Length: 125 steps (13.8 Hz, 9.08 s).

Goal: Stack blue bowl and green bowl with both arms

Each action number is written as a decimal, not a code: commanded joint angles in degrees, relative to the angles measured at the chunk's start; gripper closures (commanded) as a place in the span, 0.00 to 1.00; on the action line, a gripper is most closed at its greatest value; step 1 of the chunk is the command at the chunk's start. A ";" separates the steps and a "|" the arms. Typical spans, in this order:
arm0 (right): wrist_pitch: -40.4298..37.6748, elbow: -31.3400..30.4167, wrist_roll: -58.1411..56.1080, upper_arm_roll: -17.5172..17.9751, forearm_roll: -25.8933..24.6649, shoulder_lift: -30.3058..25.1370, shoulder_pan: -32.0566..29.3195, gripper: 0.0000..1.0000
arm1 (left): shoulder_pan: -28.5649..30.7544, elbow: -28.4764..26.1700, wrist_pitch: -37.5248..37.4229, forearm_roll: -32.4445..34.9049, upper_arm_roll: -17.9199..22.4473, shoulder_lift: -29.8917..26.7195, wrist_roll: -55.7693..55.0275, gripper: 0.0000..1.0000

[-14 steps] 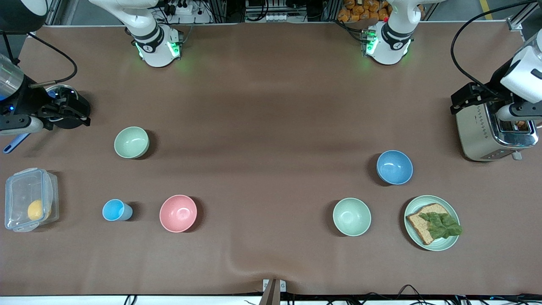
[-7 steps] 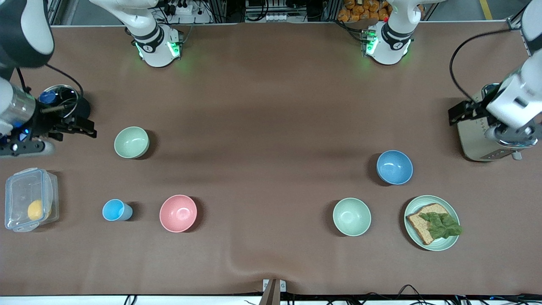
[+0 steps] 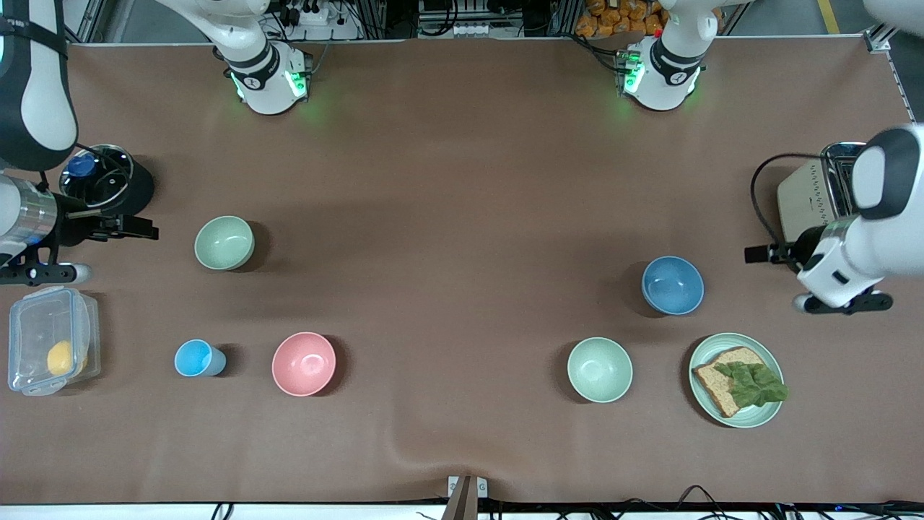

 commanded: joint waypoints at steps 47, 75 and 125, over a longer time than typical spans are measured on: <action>42.87 -36.57 23.76 1.14 10.90 -6.48 19.91 1.00 | -0.74 -11.81 23.68 -3.73 -13.18 -0.80 -22.76 1.00; 55.62 -20.84 90.33 0.53 0.62 13.91 58.35 0.00 | 0.92 -16.39 9.09 -9.44 -17.14 -13.01 -27.23 1.00; 39.91 -20.05 64.93 -4.73 42.30 13.39 42.44 0.00 | -10.51 2.25 12.16 -1.90 -16.52 0.36 -31.29 0.00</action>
